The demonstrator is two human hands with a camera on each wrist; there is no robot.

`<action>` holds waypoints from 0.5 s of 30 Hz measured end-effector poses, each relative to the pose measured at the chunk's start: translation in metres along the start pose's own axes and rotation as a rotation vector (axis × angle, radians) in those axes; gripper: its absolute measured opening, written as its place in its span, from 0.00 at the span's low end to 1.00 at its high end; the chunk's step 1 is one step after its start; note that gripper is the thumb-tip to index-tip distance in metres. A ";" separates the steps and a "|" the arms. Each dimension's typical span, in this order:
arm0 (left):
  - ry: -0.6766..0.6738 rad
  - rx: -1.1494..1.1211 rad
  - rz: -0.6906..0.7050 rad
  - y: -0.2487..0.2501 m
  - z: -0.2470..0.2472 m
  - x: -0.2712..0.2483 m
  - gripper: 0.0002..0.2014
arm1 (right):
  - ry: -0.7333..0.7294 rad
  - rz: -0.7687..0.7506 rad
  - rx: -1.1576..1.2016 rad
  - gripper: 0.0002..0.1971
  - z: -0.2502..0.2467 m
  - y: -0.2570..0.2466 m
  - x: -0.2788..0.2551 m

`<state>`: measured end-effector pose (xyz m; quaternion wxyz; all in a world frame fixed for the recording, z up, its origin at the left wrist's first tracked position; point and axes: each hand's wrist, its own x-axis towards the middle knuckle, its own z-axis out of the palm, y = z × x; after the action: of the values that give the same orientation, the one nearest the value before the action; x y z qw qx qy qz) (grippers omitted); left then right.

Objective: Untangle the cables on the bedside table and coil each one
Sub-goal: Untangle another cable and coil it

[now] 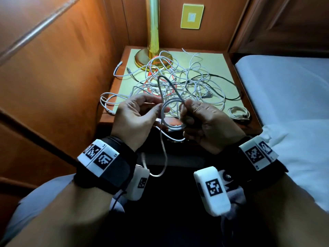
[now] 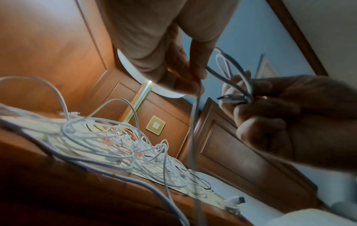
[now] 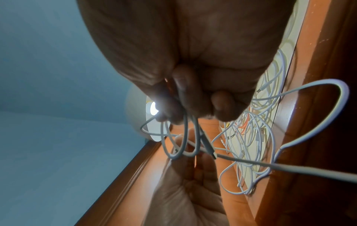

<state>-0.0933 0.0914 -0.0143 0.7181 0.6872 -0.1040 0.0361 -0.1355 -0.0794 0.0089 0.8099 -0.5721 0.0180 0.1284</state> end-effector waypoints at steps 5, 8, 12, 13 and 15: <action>-0.013 -0.256 -0.168 0.004 0.001 -0.003 0.06 | 0.065 -0.020 -0.044 0.17 0.001 0.002 0.003; -0.062 -0.327 -0.259 0.006 0.000 -0.003 0.09 | 0.104 -0.006 -0.040 0.17 0.000 0.004 0.005; -0.147 -0.219 -0.197 0.001 0.003 -0.006 0.15 | 0.141 -0.004 -0.037 0.16 0.002 0.006 0.006; -0.162 -0.187 -0.173 -0.001 0.005 -0.007 0.17 | 0.144 -0.005 -0.040 0.16 0.002 0.007 0.007; -0.177 -0.200 -0.167 -0.002 0.007 -0.009 0.20 | 0.161 0.002 -0.044 0.16 0.004 0.008 0.007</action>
<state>-0.1019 0.0846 -0.0181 0.7713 0.6191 -0.1124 -0.0952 -0.1308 -0.0719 0.0013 0.7930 -0.5981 0.0810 0.0833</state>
